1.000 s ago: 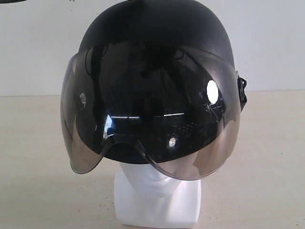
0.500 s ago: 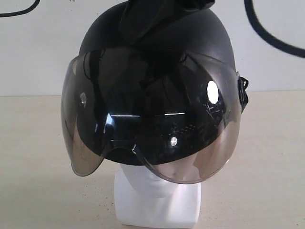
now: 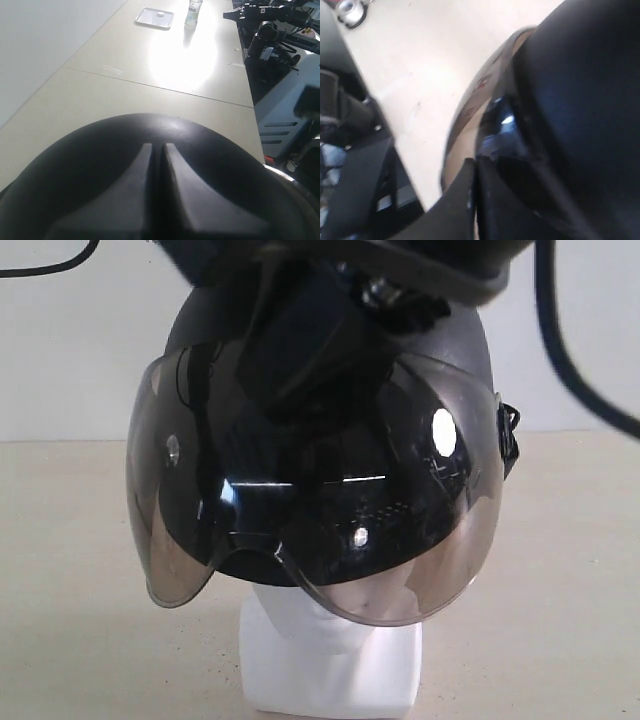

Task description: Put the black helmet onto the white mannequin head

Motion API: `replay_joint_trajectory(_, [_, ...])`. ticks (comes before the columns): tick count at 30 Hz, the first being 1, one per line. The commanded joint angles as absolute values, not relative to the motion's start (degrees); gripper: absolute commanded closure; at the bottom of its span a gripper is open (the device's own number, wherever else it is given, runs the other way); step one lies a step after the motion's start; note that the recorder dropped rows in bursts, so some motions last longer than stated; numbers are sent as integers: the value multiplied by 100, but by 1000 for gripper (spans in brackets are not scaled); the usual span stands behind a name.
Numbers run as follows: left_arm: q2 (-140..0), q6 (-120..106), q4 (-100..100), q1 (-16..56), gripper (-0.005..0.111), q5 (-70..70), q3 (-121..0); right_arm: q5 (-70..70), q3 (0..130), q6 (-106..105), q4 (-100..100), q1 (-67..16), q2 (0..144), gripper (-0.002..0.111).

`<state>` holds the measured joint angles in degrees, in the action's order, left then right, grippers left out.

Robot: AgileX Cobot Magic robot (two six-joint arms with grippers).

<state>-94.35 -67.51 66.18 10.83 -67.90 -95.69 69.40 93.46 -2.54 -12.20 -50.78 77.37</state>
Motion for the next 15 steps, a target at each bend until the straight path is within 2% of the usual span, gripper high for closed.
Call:
replay_joint_trajectory(1, [-9458,-6685,6187,1141,102,-6996,-9467,6849,9821,-288,-586,-5047,7669,109])
replay_joint_trajectory(15, [-9458,-6685,6187,1141,102,-6996,-9467,6996,9904,-94,0,-5047,8185,109])
